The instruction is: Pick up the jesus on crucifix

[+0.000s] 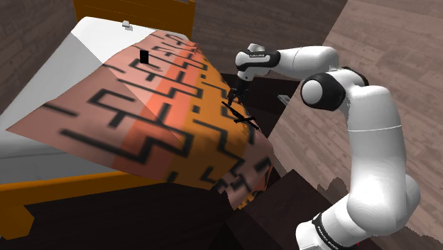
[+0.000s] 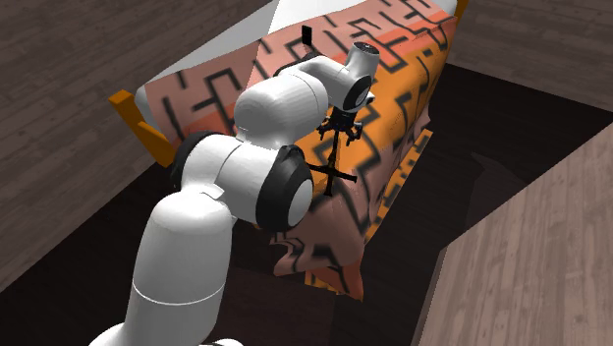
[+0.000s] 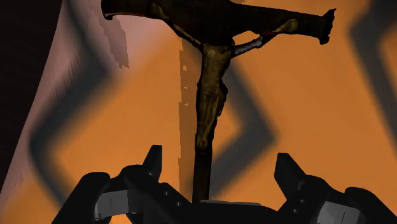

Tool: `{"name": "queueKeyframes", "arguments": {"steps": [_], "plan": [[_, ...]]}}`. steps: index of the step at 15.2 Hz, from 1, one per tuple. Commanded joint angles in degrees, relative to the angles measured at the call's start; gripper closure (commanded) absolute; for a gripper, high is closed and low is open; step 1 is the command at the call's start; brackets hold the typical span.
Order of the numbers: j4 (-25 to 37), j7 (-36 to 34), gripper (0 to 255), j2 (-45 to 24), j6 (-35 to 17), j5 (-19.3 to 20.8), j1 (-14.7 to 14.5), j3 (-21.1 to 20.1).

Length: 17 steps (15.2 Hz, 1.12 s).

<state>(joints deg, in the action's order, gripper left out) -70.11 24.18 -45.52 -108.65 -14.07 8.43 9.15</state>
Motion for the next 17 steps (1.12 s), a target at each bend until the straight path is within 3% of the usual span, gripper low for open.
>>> {"name": "queueKeyframes", "arguments": {"steps": [1,8,9,17], "plan": [[1.51,0.24,0,-1.75,-0.26,-0.14,0.32,-0.13],[0.58,0.70,0,-3.73,-3.13,-0.49,0.36,-0.37],[1.01,0.64,255,-4.03,-2.99,-0.49,0.38,-0.39],[0.91,0.64,255,-3.98,-3.05,-0.49,0.37,-0.39]]}}
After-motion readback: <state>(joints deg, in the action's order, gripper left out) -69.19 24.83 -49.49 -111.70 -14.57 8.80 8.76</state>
